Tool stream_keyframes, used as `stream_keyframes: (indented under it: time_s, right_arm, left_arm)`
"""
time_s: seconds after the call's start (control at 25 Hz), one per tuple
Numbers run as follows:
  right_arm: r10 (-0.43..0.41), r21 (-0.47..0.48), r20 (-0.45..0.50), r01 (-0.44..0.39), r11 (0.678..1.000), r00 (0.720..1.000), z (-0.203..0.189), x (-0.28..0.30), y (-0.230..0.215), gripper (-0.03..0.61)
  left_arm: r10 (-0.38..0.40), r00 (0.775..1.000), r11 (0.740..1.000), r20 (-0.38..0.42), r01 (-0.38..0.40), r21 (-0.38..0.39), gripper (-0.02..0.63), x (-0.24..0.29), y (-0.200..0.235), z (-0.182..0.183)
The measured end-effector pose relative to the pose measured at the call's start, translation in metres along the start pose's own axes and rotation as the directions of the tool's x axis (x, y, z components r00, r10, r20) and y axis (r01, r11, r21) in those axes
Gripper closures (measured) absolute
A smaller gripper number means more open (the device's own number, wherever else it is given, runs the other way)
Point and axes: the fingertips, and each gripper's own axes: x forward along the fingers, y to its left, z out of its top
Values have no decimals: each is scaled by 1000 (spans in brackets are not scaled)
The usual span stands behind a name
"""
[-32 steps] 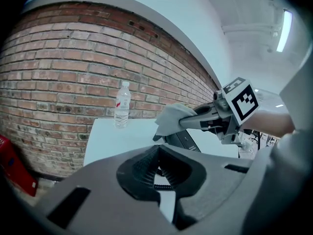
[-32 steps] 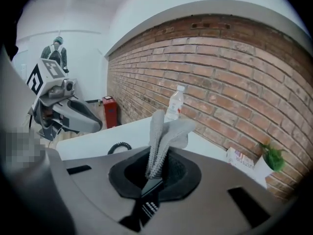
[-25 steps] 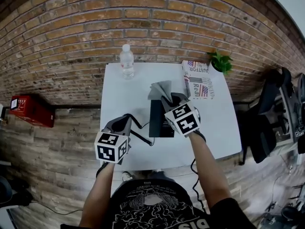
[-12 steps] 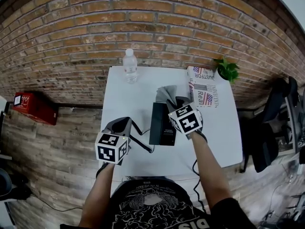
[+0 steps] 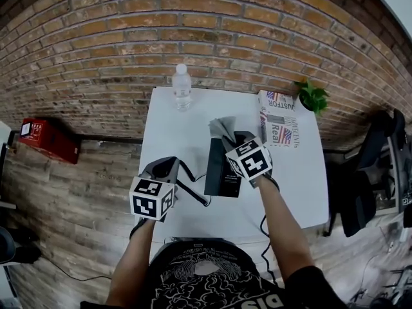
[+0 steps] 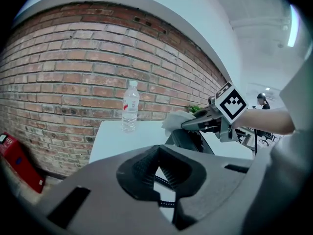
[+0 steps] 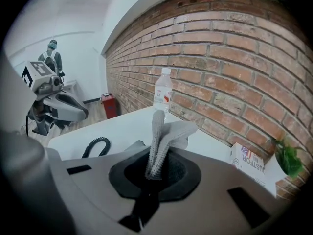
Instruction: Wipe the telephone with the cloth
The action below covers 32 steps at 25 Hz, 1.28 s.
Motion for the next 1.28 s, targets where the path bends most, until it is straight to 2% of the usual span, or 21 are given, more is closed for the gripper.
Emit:
stream_keyframes:
  time_s: [0.8, 1.0, 1.28]
  right_arm:
    - [100, -41, 29, -98, 994, 995, 33, 20, 43, 566]
    - [107, -7, 108, -107, 994, 988, 50, 7, 53, 566]
    - [46, 54, 250, -62, 997, 967, 73, -42, 42, 566]
  left_arm:
    - [82, 996, 996, 16, -81, -41, 607, -35, 26, -9]
    - [93, 995, 995, 22, -92, -24, 607, -45, 28, -5]
    - [81, 994, 997, 68, -81, -3, 607, -48, 22, 21]
